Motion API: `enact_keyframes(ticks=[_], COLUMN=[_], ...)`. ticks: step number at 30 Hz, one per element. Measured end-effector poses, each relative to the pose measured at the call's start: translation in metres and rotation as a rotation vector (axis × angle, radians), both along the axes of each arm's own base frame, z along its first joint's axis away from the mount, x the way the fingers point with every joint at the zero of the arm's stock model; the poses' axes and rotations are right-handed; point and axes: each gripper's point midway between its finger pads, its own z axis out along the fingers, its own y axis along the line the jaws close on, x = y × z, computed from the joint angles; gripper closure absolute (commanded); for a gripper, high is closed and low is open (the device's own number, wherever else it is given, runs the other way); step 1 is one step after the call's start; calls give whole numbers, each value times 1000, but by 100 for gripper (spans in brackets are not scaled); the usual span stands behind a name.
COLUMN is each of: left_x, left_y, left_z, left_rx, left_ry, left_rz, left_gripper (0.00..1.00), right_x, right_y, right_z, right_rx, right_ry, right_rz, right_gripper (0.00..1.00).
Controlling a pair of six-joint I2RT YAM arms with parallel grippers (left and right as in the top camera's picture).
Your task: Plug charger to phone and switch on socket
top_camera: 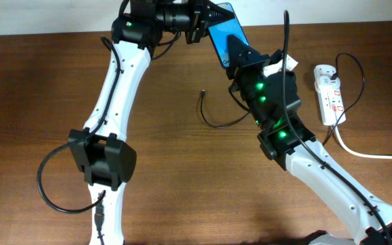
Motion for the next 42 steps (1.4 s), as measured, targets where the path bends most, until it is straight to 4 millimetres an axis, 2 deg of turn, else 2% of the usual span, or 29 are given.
enact_keyframes(ticks=[4,5,7,9,13,15,18,21,23,24,26,28,31,33,35,36,38,42], left_x=[1,2,8,15,28,37,49,53,50,49,40,30,10,1,-5,-6,-7,-6], left_y=[-2,-3,-3,2,18,34,62,95,117,125,143,154,160,163,165,167,173,178], left_z=[-2,-3,-5,-7,-9,-9,-12,-24,-38,-42,-56,-66,-78,-83,-85,-86,-86,-86], left_rx=[12,16,30,43,54,61,75,108,143,155,192,221,255,272,279,281,287,293], left_ry=[-9,-11,-23,-27,-30,-46,-69,-48,-12,-1,31,39,39,14,4,-7,-23,-57], left_rz=[12,17,53,90,143,175,209,228,233,235,224,196,133,98,75,71,69,67], left_gripper=[100,100,100,100,100,100,100,100,100,100,100,100,100,100,100,100,100,100], right_x=[1,2,2,1,2,2,2,2,0,0,-8,-22,-47,-60,-71,-74,-69,-68], right_y=[-3,-4,-4,-3,-4,-6,-14,-32,-48,-49,-59,-62,-70,-75,-79,-79,-68,-47], right_z=[-1,-1,-3,-7,-17,-27,-53,-81,-102,-102,-125,-149,-182,-195,-205,-207,-201,-195], right_rx=[-9,-8,-10,-20,-41,-60,-119,-243,-355,-384,-521,-664,-841,-909,-955,-977,-1025,-1094], right_ry=[4,3,14,27,65,99,195,279,340,336,406,476,590,644,690,691,607,467], right_rz=[-9,-13,-12,-9,-16,-28,-51,-79,-93,-90,-64,-6,88,130,168,189,261,412], right_gripper=[73,58,58,51,13,0,2,2,2,2,2,2,1,1,5,10,21,27])
